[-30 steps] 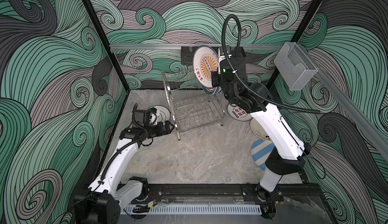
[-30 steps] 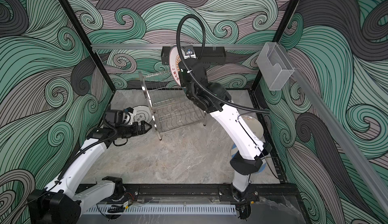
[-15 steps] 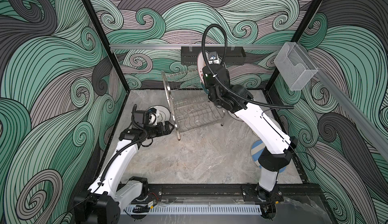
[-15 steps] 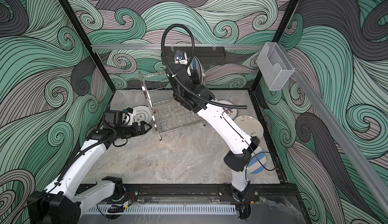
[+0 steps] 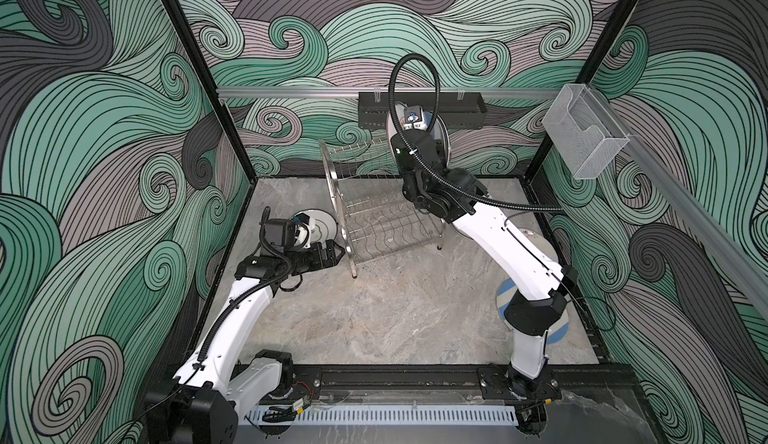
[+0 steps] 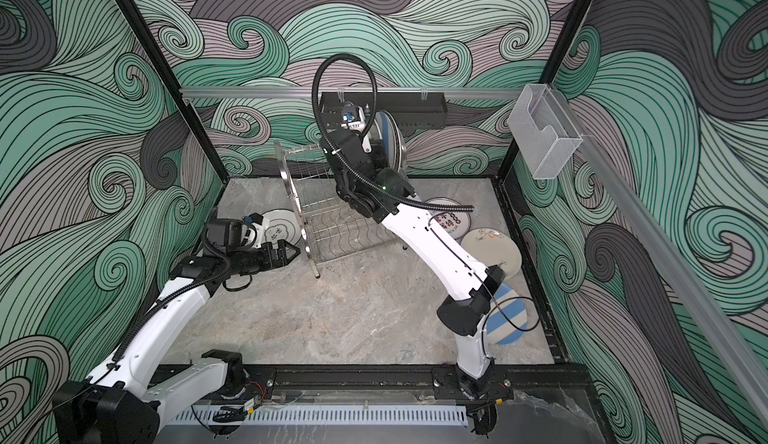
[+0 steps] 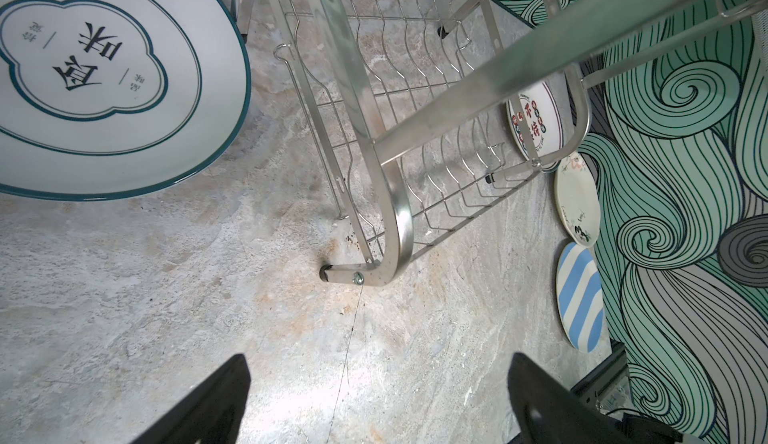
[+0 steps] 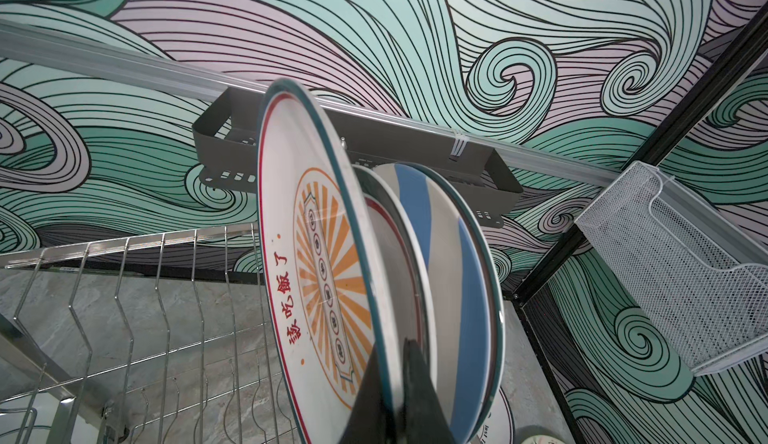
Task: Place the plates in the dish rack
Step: 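Lower the sunburst plate into the slot beside the green-rimmed plate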
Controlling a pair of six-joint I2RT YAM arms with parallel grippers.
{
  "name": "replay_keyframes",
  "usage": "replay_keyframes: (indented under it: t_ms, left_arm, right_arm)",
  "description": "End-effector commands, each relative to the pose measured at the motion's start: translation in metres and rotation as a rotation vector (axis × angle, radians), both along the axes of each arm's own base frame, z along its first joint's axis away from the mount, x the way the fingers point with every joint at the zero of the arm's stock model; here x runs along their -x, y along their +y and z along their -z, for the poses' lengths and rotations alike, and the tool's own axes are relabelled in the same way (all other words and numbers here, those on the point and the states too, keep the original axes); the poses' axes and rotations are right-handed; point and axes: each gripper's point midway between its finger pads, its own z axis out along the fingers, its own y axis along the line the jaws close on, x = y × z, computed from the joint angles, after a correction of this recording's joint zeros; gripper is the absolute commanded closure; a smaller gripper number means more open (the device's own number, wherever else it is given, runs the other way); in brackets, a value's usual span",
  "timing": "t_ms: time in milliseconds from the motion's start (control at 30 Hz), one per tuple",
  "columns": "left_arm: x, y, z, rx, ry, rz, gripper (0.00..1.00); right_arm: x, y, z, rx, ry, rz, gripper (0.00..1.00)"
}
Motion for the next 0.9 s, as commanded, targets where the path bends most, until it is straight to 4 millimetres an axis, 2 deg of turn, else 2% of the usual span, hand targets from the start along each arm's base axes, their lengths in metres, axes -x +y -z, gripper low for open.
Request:
replay_keyframes:
  t_ms: [0,400,567,867]
  left_arm:
    - [0.002,0.0,-0.003,0.01,-0.012,0.003,0.01]
    - [0.002,0.001,-0.002,0.005,-0.01,-0.002,0.01]
    - [0.002,0.001,-0.002,0.004,-0.009,-0.002,0.01]
    - [0.002,0.001,-0.003,0.004,-0.011,-0.001,0.01]
  right_arm:
    - [-0.002,-0.006,-0.016,-0.072,-0.061,0.045,1.0]
    - [-0.012,-0.006,-0.001,-0.05,-0.047,0.082,1.0]
    - [-0.013,-0.007,0.0,-0.049,-0.044,0.084,1.0]
    - [-0.014,-0.001,0.015,-0.066,-0.014,0.063,1.0]
